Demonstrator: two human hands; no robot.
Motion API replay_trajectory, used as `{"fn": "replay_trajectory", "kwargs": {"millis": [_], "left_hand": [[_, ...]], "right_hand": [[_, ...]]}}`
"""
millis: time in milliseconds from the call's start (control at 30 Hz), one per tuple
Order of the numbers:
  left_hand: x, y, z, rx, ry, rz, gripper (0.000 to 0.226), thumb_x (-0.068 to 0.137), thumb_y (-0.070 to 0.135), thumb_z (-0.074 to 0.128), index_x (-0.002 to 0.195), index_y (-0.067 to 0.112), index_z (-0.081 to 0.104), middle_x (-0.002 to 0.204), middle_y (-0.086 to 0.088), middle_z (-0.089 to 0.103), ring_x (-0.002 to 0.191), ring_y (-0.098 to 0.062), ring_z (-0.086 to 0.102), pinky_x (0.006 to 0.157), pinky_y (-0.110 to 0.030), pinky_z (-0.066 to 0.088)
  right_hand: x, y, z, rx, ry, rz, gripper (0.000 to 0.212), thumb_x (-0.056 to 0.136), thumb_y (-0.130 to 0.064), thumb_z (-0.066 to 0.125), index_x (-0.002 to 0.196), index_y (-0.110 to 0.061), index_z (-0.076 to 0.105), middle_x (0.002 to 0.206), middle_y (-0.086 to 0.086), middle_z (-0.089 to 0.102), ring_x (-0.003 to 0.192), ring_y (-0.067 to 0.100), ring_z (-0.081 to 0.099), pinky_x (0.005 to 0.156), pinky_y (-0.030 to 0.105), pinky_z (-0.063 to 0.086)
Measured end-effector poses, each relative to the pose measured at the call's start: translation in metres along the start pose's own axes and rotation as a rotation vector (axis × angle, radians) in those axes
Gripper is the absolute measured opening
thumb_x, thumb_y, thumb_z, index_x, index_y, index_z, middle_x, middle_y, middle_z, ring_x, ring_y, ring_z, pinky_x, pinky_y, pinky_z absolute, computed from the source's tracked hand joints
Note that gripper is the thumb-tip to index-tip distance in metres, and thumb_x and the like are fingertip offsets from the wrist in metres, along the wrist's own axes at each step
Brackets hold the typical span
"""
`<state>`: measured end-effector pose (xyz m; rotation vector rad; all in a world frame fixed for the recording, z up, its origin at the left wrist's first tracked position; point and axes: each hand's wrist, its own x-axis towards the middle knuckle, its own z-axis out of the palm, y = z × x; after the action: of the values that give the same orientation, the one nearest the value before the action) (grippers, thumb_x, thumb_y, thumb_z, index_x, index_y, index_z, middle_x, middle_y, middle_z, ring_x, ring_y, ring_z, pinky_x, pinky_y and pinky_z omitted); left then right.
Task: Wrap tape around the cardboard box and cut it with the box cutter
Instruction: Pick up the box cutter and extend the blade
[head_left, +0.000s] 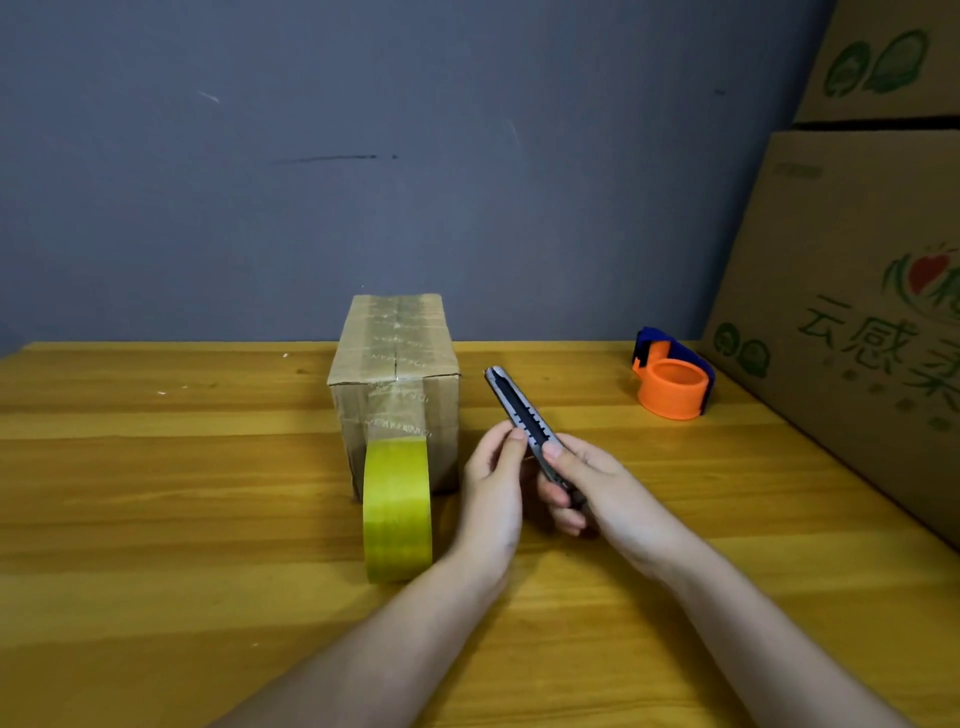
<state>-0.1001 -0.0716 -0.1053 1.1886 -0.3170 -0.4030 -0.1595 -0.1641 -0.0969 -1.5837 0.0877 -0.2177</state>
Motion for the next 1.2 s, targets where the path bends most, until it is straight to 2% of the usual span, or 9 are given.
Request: {"fn": "replay_trajectory", "kwargs": {"millis": [100, 267, 367, 567, 700, 767, 867, 1000, 1200], "left_hand": [[0.0, -0.0007, 0.0016, -0.002, -0.025, 0.003, 0.016, 0.094, 0.017, 0.051, 0.102, 0.022, 0.065, 0.112, -0.011, 0.069, 0.109, -0.027, 0.063, 0.099, -0.041, 0.047], [0.0007, -0.0025, 0.0039, -0.069, -0.096, 0.025, 0.019, 0.096, 0.009, 0.045, 0.095, 0.016, 0.062, 0.099, -0.01, 0.068, 0.087, -0.019, 0.064, 0.07, -0.017, 0.055], [0.0025, -0.0051, 0.001, -0.069, -0.079, 0.053, 0.023, 0.098, 0.016, 0.042, 0.094, 0.018, 0.065, 0.094, -0.006, 0.069, 0.084, -0.017, 0.064, 0.071, -0.022, 0.055], [-0.0006, -0.0034, 0.0021, 0.033, -0.07, 0.055, 0.021, 0.097, 0.014, 0.045, 0.107, 0.011, 0.063, 0.039, 0.01, 0.046, 0.033, -0.005, 0.037, 0.03, -0.016, 0.032], [0.0009, -0.0034, 0.001, 0.048, -0.039, 0.03, 0.023, 0.096, 0.02, 0.049, 0.113, 0.018, 0.064, 0.043, 0.01, 0.046, 0.036, -0.009, 0.041, 0.033, -0.021, 0.042], [0.0028, -0.0056, 0.0001, 0.017, -0.019, 0.035, 0.022, 0.095, 0.021, 0.05, 0.111, 0.02, 0.065, 0.06, 0.004, 0.061, 0.048, -0.014, 0.049, 0.051, -0.038, 0.052], [0.003, -0.0056, -0.0007, -0.016, -0.037, 0.043, 0.021, 0.093, 0.029, 0.049, 0.098, 0.028, 0.069, 0.101, -0.009, 0.073, 0.085, -0.033, 0.062, 0.084, -0.064, 0.042], [0.0009, -0.0037, 0.0006, 0.008, -0.066, 0.068, 0.022, 0.094, 0.025, 0.049, 0.101, 0.025, 0.069, 0.11, -0.014, 0.07, 0.109, -0.034, 0.061, 0.098, -0.048, 0.046], [0.0006, -0.0073, 0.0016, 0.018, -0.134, 0.073, 0.029, 0.098, 0.019, 0.042, 0.09, 0.024, 0.07, 0.098, -0.015, 0.067, 0.082, -0.024, 0.049, 0.076, -0.034, 0.044]], "right_hand": [[-0.0004, -0.0015, 0.0, -0.059, 0.076, -0.028, 0.029, 0.101, -0.019, 0.035, 0.116, -0.003, 0.053, 0.05, -0.004, 0.037, 0.036, 0.006, 0.029, 0.037, 0.016, 0.026], [-0.0003, -0.0018, 0.0027, -0.129, 0.235, -0.05, 0.024, 0.098, -0.022, 0.043, 0.085, -0.006, 0.056, 0.04, -0.006, 0.035, 0.031, 0.004, 0.026, 0.031, 0.014, 0.022], [-0.001, -0.0016, 0.0023, -0.186, 0.236, -0.058, 0.027, 0.097, -0.023, 0.044, 0.08, -0.006, 0.056, 0.039, -0.003, 0.042, 0.031, 0.008, 0.034, 0.034, 0.017, 0.03], [0.0006, 0.0029, 0.0077, 0.059, 0.081, 0.037, 0.017, 0.096, -0.007, 0.039, 0.101, -0.015, 0.054, 0.064, 0.007, 0.056, 0.042, 0.019, 0.05, 0.045, 0.026, 0.042], [-0.0005, 0.0051, 0.0082, 0.174, 0.005, 0.019, 0.013, 0.093, -0.01, 0.043, 0.101, -0.015, 0.052, 0.066, 0.004, 0.05, 0.043, 0.014, 0.042, 0.043, 0.024, 0.035], [-0.0001, 0.005, 0.0066, 0.118, -0.014, -0.011, 0.009, 0.095, -0.014, 0.044, 0.103, -0.011, 0.049, 0.065, 0.001, 0.05, 0.04, 0.01, 0.039, 0.042, 0.02, 0.033], [-0.0004, 0.0046, 0.0074, 0.038, 0.025, -0.015, 0.013, 0.1, -0.012, 0.037, 0.107, -0.006, 0.047, 0.059, -0.002, 0.047, 0.036, 0.006, 0.035, 0.039, 0.018, 0.032], [-0.002, 0.0031, 0.0076, -0.055, 0.136, -0.019, 0.019, 0.1, -0.02, 0.038, 0.094, -0.008, 0.053, 0.048, -0.005, 0.041, 0.031, 0.006, 0.03, 0.033, 0.018, 0.026], [-0.0006, 0.0045, 0.008, -0.093, 0.286, -0.018, 0.038, 0.097, -0.027, 0.043, 0.067, -0.005, 0.052, 0.036, -0.004, 0.036, 0.027, 0.009, 0.028, 0.031, 0.014, 0.022]]}}
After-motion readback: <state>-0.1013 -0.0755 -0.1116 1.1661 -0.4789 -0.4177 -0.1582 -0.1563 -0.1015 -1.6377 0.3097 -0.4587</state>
